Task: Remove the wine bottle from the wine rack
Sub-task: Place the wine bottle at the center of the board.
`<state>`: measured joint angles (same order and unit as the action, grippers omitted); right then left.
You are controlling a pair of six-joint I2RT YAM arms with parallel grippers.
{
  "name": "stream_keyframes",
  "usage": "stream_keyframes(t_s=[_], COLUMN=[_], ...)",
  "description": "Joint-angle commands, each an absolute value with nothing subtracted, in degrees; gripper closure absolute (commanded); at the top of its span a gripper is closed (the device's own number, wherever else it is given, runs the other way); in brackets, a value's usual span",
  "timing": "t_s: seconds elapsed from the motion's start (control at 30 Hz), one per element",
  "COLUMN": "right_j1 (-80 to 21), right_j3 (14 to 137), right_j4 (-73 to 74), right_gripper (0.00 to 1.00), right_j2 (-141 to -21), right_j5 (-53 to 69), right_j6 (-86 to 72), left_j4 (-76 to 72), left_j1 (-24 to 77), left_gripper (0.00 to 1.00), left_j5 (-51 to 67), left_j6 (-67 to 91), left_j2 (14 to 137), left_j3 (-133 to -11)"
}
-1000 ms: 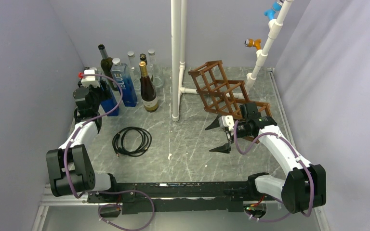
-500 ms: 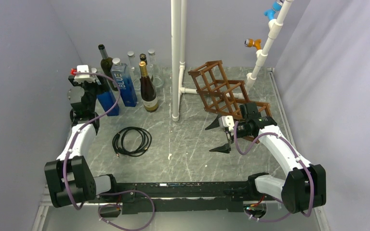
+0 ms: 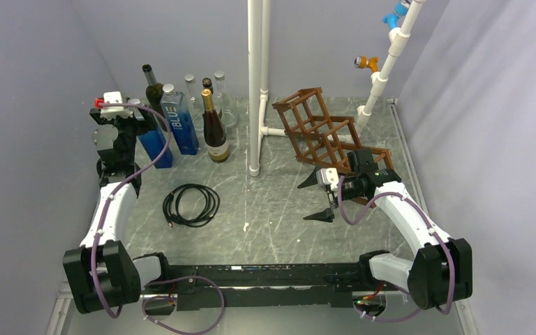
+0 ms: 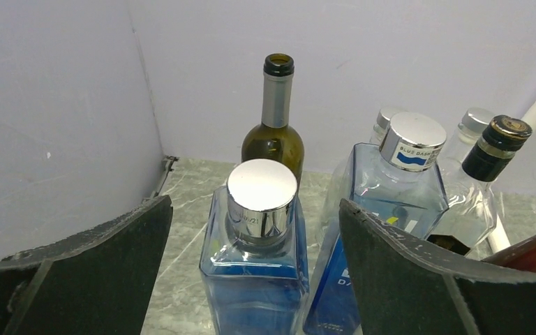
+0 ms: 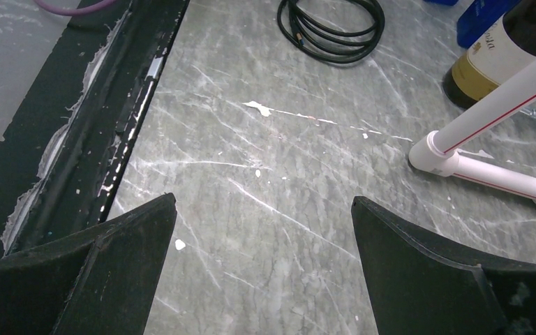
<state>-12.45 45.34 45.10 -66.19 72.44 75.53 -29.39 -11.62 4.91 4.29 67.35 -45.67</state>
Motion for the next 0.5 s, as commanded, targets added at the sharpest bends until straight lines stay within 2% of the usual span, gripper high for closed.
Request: stream_keyframes(t_s=[0.0, 0.13, 0.47], right_j1=[-12.1, -12.1, -12.1], right_j3=[45.5, 45.6, 45.7], right_j4=[45.8, 45.9, 46.2], right_gripper=[0.01, 0.01, 0.01], right_j2=[-65.4, -65.4, -65.1], right_j5=[73.9, 73.9, 74.0], right_j6=[77.8, 77.8, 78.1], left_j4=[-27.2, -23.7, -16.5], left_j1=[-11.8, -11.8, -11.9], left_gripper=[0.05, 0.0, 0.0], left_j5=[2.9, 2.3, 2.8], left_j6=[6.1, 7.1, 8.9], left_j2=[62.9, 61.1, 56.6], left_j3=[-48.6, -49.6, -51.6])
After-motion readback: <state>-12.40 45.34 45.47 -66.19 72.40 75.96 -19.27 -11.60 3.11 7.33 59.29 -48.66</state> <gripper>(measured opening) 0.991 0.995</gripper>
